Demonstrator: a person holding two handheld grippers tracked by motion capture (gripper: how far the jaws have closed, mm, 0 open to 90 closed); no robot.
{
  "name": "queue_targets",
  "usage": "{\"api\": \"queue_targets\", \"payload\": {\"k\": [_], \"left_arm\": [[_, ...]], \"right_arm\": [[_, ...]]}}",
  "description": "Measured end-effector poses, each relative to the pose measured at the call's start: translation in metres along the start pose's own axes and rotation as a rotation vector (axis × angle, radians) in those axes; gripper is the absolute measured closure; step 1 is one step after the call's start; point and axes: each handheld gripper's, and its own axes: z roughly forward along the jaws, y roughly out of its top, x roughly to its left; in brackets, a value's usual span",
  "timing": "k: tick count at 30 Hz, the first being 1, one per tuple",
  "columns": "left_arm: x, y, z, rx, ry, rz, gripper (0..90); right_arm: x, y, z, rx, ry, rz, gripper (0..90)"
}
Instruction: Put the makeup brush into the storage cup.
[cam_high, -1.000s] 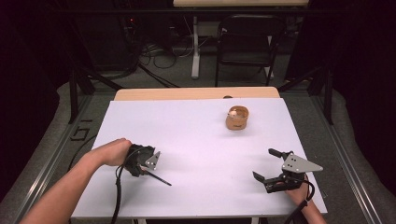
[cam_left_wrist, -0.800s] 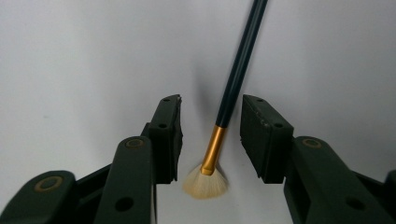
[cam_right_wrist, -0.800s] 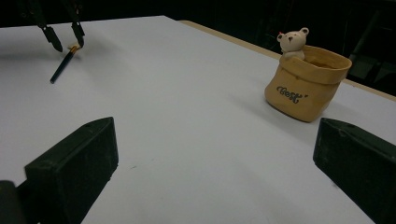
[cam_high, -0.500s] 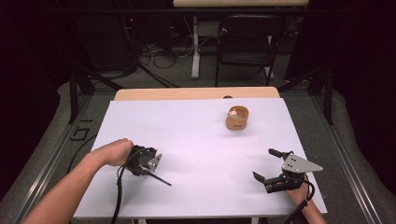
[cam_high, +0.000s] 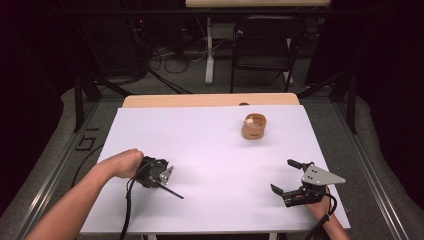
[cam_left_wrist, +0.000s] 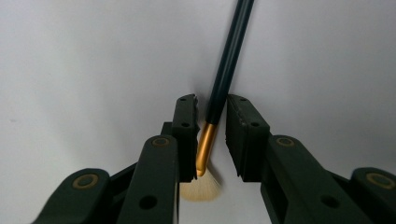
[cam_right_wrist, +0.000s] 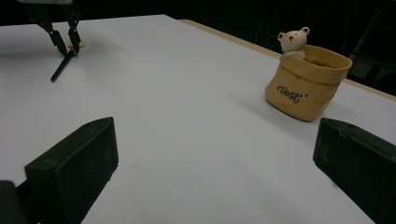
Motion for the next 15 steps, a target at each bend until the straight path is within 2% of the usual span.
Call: {"api": "queue_targets", "payload": {"k": [1,2,6,10,13,15], "left_arm": [[0.0009,0.0004,-0.0002,0.01,-0.016,0.002,74.5],[0.0004,0.0004,0.0006,0.01,-0.004,0.002,74.9],[0.0013,0.0007,0.0023,0.011,-0.009,0.005,76.4],[0.0025,0.002,0.0028,0.033,-0.01,0.016,76.8],[0.0023,0.0017,0.003,0.032,-0.016,0.014,77.6],[0.002,0.0008,0.004,0.014,-0.02,0.011,79.1]], "right_arm": [[0.0001,0.0,0.0,0.001,0.0,0.001,0.0],[0.0001,0.0,0.0,0.001,0.0,0.001,0.0],[0.0001,0.0,0.0,0.003,0.0,0.001,0.0],[0.0003,0.0,0.0001,0.004,0.001,0.001,0.0],[0.0003,0.0,0.0001,0.004,0.001,0.001,0.0],[0.0002,0.0,0.0002,0.003,0.001,0.001,0.0]]}}
